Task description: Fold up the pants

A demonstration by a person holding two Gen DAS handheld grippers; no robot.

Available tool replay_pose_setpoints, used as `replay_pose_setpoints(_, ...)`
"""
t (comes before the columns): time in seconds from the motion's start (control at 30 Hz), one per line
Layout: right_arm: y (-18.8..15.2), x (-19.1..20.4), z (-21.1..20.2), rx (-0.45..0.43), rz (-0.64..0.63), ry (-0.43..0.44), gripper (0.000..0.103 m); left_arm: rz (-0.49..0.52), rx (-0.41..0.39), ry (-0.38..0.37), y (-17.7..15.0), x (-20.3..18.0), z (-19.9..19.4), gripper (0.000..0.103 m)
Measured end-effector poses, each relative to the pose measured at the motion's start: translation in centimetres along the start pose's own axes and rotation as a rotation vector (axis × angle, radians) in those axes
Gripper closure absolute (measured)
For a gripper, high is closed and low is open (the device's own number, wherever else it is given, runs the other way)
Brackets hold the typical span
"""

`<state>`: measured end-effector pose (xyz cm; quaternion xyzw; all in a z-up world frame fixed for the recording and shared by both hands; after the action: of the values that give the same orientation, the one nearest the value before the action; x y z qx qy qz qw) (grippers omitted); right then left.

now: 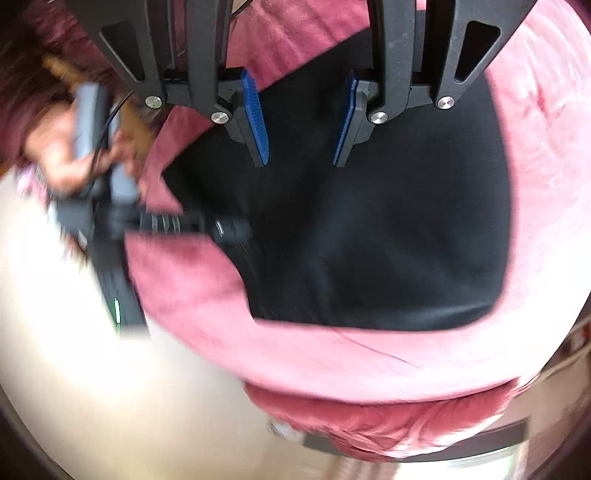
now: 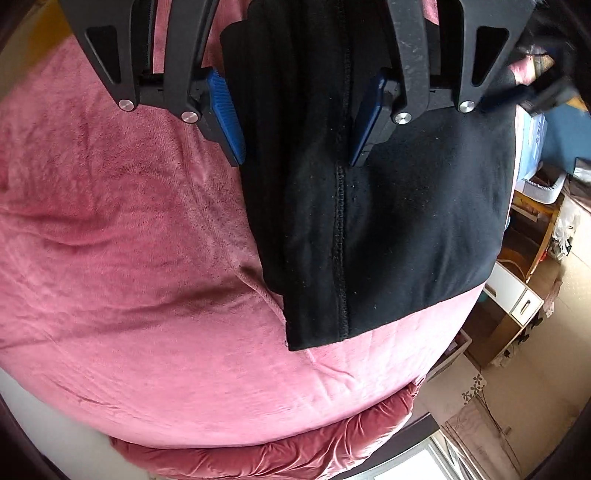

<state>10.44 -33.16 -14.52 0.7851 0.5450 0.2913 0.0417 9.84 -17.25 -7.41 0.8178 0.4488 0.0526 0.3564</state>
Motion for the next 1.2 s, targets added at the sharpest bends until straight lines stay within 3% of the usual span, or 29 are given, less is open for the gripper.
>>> replay_pose_setpoints(0.2, -0.8, -2.5, -0.1, 0.002, 0.050, 0.041, 0.043, -0.295, -0.067, 0.098, 0.5, 9.8, -3.6, 0.066)
replay_pose_setpoints(0.3, -0.5, -3.1, 0.1, 0.025, 0.063, 0.075, 0.039, -0.362, -0.055, 0.070, 0.3, 12.9, -3.3, 0.040)
replay_pose_setpoints(0.37, -0.3, -3.7, 0.5, 0.047, 0.062, 0.094, 0.034, -0.371, -0.027, 0.027, 0.3, 13.8, -2.4, 0.034)
replay_pose_setpoints(0.7, 2.0, -5.0, 2.6, 0.194, -0.005, 0.293, 0.031, -0.433, 0.062, -0.161, -1.0, 13.3, 3.1, 0.034)
replay_pose_setpoints(0.8, 2.6, -4.7, 3.7, 0.231, -0.027, 0.339, 0.031, -0.458, 0.074, -0.217, -1.5, 13.4, 4.2, 0.043)
replay_pose_setpoints(0.83, 2.9, -4.7, 4.2, 0.236, -0.041, 0.339, 0.032, -0.458, 0.070, -0.229, -1.4, 13.2, 4.2, 0.049)
replay_pose_setpoints(0.9, 3.1, -4.2, 4.4, 0.237, -0.074, 0.331, 0.044, -0.443, 0.045, -0.239, -1.4, 13.1, 3.8, 0.057)
replay_pose_setpoints(1.0, 3.2, -3.3, 3.5, 0.235, -0.111, 0.323, 0.056, -0.408, 0.022, -0.241, -1.0, 12.5, 2.7, 0.063)
replay_pose_setpoints(1.2, 4.9, -0.4, 1.0, 0.195, -0.180, 0.337, 0.058, -0.349, -0.089, -0.224, 1.3, 12.6, -1.7, 0.063)
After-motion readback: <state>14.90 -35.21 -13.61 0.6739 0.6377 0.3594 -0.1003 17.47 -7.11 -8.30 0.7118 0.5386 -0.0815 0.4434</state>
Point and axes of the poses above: each gripper's, at about its wrist camera, not at the fingertips, and z roughly the way its jaws point, x to its left, y to its top, the point moved 4 cm from there along z, roughly the way its jaws point, and after that the axes turned 9 degrees about z, right-handed, at the moved point
